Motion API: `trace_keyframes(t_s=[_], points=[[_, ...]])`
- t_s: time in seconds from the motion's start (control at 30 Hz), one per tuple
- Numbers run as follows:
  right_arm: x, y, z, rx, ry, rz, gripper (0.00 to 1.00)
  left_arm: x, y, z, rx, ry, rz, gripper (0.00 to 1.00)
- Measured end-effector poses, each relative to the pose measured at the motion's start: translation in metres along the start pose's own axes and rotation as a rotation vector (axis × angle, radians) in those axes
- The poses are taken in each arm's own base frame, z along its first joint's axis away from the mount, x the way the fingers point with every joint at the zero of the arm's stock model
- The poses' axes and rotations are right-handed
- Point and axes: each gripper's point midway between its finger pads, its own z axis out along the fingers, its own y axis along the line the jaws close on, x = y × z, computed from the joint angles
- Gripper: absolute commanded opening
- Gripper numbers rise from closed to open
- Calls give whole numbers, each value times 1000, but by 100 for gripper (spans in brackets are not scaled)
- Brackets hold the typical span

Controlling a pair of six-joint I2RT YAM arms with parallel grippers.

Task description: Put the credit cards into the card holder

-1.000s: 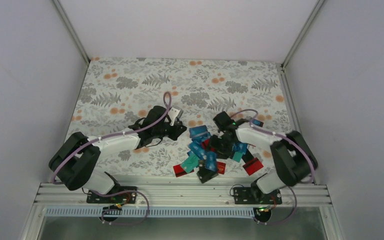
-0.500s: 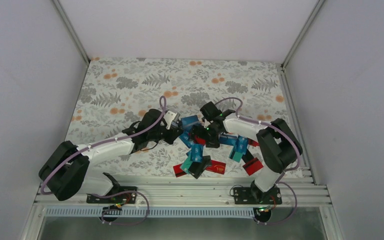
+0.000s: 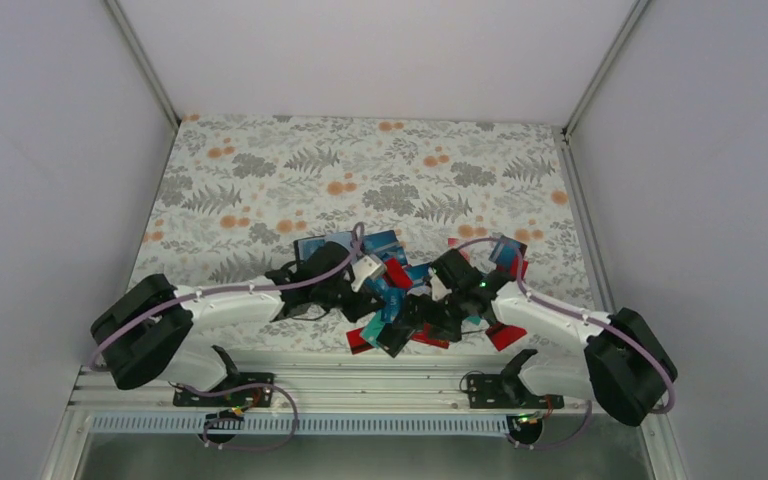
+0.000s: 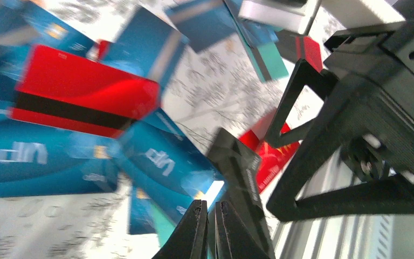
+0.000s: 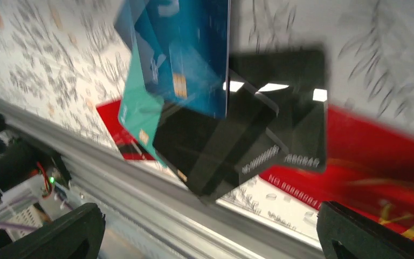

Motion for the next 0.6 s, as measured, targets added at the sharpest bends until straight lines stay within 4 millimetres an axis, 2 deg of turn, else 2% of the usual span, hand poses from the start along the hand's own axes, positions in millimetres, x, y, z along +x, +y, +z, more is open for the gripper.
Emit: trace_keyframes(t_s=[0.1,0.3,0.5,0.6], points=[[24,-2,7,-23,51,12,100,21,-15,11,25,71,20,6],[40,5,16,-82,70,25,96,63,-23,33,-7,214,9,5],[51,1,23,-107,81,87,92,84,-21,48,-67,290,-51,5],[54,-1,25,-116,82,117,84,85,-26,54,-81,295,-73,5]])
